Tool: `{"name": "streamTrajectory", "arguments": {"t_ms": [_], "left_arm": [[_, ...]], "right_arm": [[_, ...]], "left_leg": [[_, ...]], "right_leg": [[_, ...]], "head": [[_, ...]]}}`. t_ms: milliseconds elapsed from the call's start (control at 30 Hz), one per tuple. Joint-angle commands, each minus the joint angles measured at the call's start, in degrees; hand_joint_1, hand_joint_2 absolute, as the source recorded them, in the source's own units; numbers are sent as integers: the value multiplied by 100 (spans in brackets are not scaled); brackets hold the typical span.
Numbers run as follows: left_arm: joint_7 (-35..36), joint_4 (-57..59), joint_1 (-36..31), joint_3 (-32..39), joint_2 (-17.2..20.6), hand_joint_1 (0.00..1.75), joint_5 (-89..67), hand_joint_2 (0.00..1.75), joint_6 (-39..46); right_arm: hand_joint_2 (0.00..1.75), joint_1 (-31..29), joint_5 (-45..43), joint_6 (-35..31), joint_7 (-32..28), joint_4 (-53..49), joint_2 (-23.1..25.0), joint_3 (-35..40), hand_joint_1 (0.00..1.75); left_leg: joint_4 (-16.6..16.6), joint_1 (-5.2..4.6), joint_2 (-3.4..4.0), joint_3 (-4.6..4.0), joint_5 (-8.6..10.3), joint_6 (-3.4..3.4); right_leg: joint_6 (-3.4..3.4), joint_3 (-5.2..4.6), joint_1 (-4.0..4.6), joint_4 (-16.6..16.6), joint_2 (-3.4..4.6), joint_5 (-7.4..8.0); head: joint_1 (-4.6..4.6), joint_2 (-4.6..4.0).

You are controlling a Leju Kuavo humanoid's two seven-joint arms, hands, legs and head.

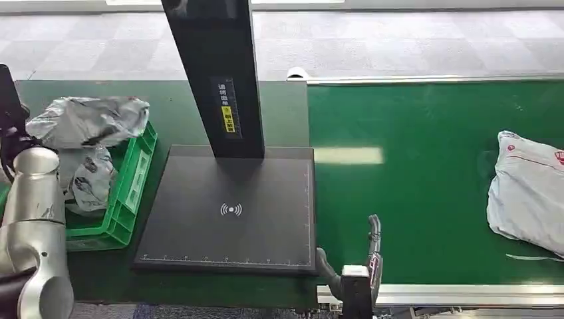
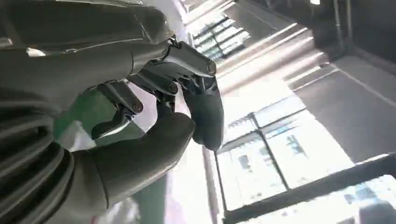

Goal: Moved the parcel from conveyor to table for the left to box.

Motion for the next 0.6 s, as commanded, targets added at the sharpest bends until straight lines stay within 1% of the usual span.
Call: {"name": "streamTrajectory", "arguments": {"t_ms": [33,100,133,200,300,400,467,500,600], "left_arm": [[1123,2710,-849,-11,671,175,-1046,175,-239],[1364,2833,-807,-127,735,175,-1247,175,-480],[1414,2864,-796,-154,735,175,-1291,175,-545],[1764,2956,-808,-317,681,175,-1531,175,-935],[2778,3139,-907,-671,543,175,-1982,175,-2454],[2857,3135,-906,-702,535,175,-2024,175,-2541],[2857,3135,-906,-702,535,175,-2024,175,-2541],[3015,3123,-903,-735,535,175,-2088,175,-2783],[3101,3053,-852,-764,458,175,-2185,175,-2748]], "right_arm": [[175,-163,-116,4,148,87,-325,354,0],[175,-132,-80,4,150,65,-136,366,0],[175,-124,12,4,205,47,-85,369,0],[175,-125,81,4,281,9,-61,362,0],[175,-214,-95,4,311,44,-208,529,0],[175,-220,-111,4,318,42,-216,537,0],[175,-220,-111,4,318,42,-216,537,0],[175,-239,-129,4,334,47,-246,595,0],[175,-310,-206,4,362,141,-382,641,0]], "left_leg": [[-3,1,1,-1,1,7],[-3,1,10,-7,0,5],[-2,0,6,-10,0,3],[-2,0,4,-19,2,5],[-1,2,-15,-25,5,5],[1,3,-16,-26,5,6],[3,4,-3,-27,1,3],[3,5,0,-27,1,6],[-3,3,-9,-22,3,6]], "right_leg": [[-3,4,4,-5,-12,0],[-3,-4,3,-3,0,2],[-3,-8,2,0,-1,0],[-5,-17,2,0,-8,1],[-4,-15,5,-3,-28,0],[-3,-15,5,-4,-26,2],[-2,-19,6,-2,-9,3],[-4,-19,8,-4,-12,4],[-6,-13,5,-7,-21,2]], "head": [[4,0],[2,0],[0,0],[2,0],[0,0],[2,0],[2,0],[2,0],[2,0]]}}
